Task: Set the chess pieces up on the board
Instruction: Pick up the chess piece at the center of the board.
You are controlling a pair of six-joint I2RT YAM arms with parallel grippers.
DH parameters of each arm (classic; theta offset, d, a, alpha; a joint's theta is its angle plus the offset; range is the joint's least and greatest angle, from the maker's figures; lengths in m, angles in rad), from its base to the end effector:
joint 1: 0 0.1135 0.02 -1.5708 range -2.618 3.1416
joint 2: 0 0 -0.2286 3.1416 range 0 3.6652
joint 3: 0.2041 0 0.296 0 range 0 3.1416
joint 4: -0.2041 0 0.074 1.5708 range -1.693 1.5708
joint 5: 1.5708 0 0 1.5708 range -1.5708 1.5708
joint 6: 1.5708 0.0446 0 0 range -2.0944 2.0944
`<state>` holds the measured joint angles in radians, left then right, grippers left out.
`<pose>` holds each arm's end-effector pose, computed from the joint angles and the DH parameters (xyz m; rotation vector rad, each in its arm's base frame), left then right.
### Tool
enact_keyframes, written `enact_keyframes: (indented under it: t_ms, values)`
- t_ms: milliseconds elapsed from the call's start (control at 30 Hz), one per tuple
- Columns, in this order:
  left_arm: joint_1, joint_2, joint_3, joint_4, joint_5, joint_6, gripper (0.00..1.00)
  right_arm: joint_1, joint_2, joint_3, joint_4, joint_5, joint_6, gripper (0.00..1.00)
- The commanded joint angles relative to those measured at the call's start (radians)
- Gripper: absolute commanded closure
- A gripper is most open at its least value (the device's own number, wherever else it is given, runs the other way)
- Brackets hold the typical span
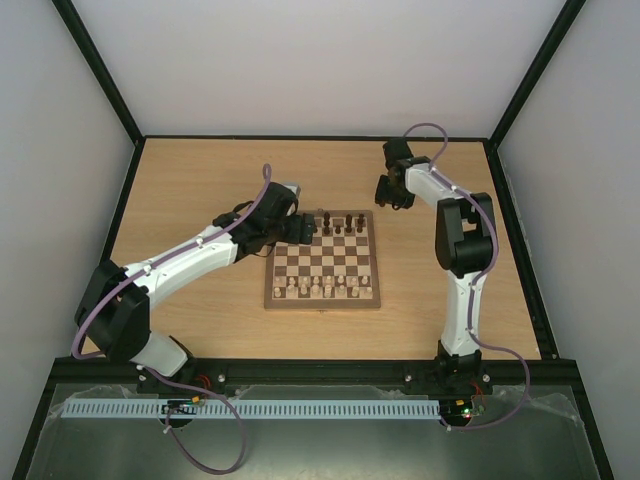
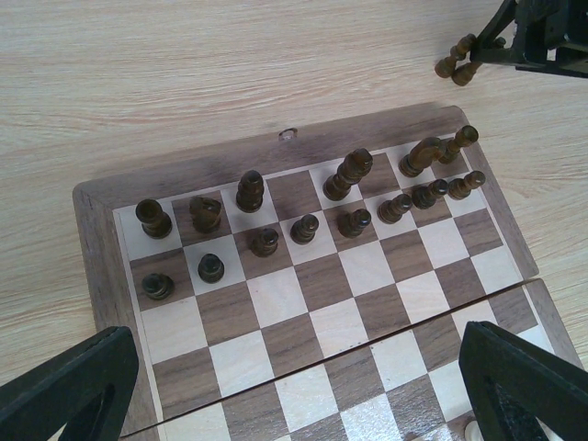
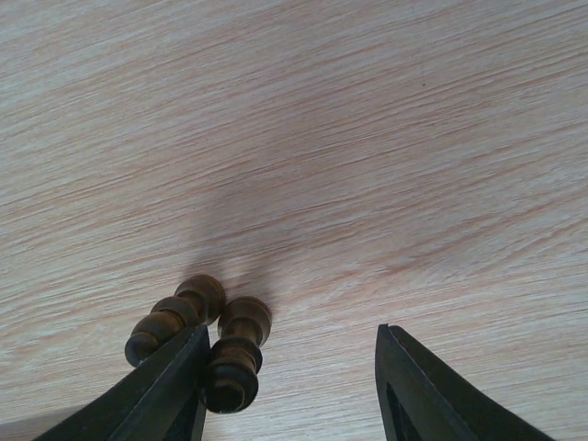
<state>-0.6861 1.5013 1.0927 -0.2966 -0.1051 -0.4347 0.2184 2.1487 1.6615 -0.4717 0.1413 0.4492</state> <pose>0.3001 -0.2397 0.2047 0.2344 2.3036 -0.4653 0.4865 0.1015 0.1256 0.3458 2.4942 0.0922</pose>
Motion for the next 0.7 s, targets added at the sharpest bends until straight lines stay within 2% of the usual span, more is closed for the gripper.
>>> enact_keyframes:
  t_ms: [0,200,667]
  values:
    - [0.003,-0.007,-0.011,0.018,-0.012,0.002,0.01,0.005,0.03,0.029,-0.018,-0.004,-0.003,0.51]
    - [0.003,-0.007,-0.011,0.019,-0.012,0.002,0.01,0.011,0.044,0.034,-0.018,-0.005,-0.006,0.56]
    - [0.003,-0.005,-0.008,0.017,-0.011,0.004,0.01,0.047,0.083,0.095,-0.06,0.121,-0.021,0.62]
